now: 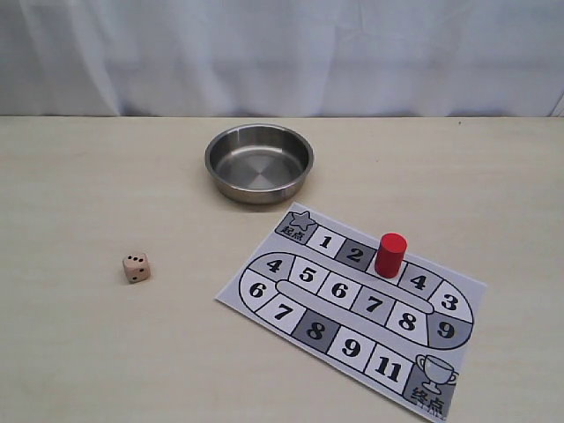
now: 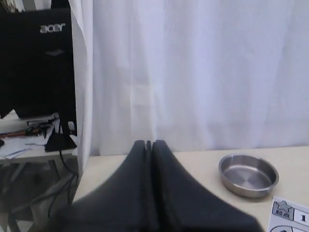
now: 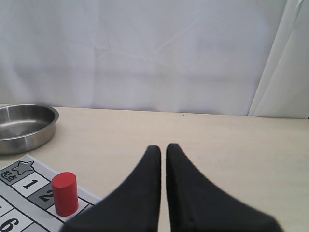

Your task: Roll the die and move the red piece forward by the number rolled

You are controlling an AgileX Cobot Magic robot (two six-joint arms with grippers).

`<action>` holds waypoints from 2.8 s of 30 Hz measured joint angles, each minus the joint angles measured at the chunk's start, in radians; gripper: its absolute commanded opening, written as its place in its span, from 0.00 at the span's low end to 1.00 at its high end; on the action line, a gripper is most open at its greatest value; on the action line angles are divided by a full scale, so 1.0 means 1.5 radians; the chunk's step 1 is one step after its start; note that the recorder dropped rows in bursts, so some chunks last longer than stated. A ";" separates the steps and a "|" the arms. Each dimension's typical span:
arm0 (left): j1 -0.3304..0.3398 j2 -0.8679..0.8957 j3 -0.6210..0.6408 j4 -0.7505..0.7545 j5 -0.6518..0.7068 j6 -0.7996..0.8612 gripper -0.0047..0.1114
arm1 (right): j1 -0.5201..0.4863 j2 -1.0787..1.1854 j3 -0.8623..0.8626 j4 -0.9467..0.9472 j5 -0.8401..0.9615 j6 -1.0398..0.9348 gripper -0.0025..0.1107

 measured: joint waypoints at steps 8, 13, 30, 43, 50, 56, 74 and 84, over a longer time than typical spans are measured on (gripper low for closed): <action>0.000 -0.124 -0.001 0.000 0.001 0.000 0.04 | 0.000 0.000 0.000 0.000 0.000 0.000 0.06; 0.000 -0.129 0.011 0.000 0.001 0.000 0.04 | 0.000 0.000 0.000 0.000 0.000 0.000 0.06; 0.000 -0.125 0.645 0.000 -0.523 0.000 0.04 | 0.000 0.000 0.000 0.000 0.000 0.000 0.06; 0.000 -0.126 0.854 0.000 -0.706 0.000 0.04 | 0.000 0.000 0.000 0.000 0.000 0.000 0.06; 0.000 -0.126 0.854 -0.002 -0.669 -0.017 0.04 | 0.000 0.000 0.000 0.000 0.000 0.000 0.06; 0.000 -0.126 0.854 -0.002 -0.658 -0.017 0.04 | 0.000 0.000 0.000 0.000 0.000 0.000 0.06; 0.000 -0.126 0.854 -0.002 -0.658 -0.018 0.04 | 0.000 0.000 0.000 0.000 0.000 0.000 0.06; 0.000 -0.126 0.854 -0.002 -0.658 -0.018 0.04 | 0.000 0.000 0.000 0.000 0.000 0.000 0.06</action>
